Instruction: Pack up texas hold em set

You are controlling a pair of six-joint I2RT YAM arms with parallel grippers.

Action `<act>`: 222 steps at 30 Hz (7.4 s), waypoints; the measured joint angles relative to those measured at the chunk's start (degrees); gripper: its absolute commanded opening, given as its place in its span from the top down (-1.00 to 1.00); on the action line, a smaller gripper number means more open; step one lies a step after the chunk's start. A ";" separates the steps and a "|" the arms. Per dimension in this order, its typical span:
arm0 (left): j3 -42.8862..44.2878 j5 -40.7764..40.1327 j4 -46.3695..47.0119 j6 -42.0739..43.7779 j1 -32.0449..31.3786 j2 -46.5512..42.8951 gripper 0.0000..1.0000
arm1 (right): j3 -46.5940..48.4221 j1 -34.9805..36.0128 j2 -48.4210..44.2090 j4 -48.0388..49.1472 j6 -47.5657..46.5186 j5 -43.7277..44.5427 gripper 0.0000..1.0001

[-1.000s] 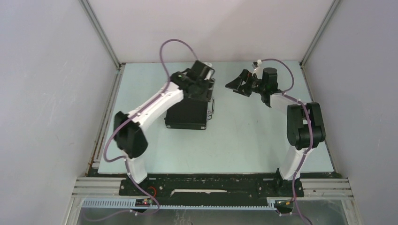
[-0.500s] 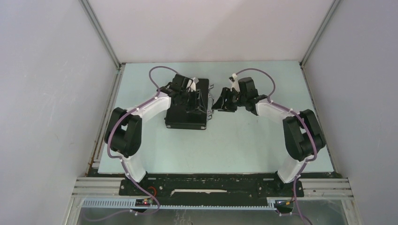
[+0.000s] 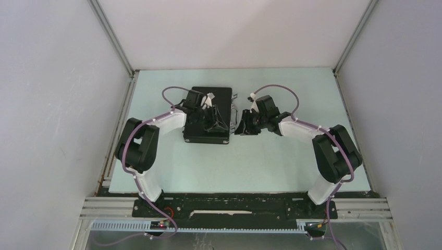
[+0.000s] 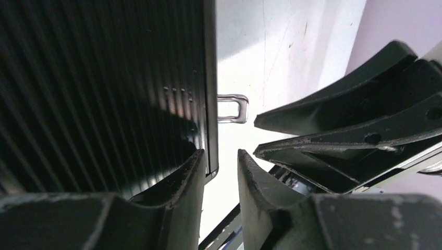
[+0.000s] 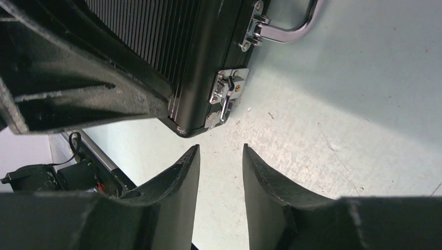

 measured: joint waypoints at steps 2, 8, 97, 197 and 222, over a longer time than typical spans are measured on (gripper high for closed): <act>-0.96 0.98 1.46 -1.46 1.11 0.07 0.31 | -0.07 0.26 0.07 0.63 -0.09 0.28 0.25; -1.95 2.49 4.39 -4.17 3.63 0.79 0.33 | -0.11 0.24 2.51 4.09 0.17 0.22 0.44; 4.63 -0.20 0.55 -5.57 2.71 2.25 0.18 | 2.25 -11.61 7.26 13.60 13.29 -2.78 -0.17; 26.21 -5.14 -2.84 -4.15 4.52 18.43 0.24 | 42.95 -14.99 42.49 4.83 17.31 -13.40 -0.01; 17.44 -50.36 -7.61 30.38 -25.29 -22.62 -0.99 | 1.92 -3.96 -20.96 -7.96 -3.65 13.00 -0.81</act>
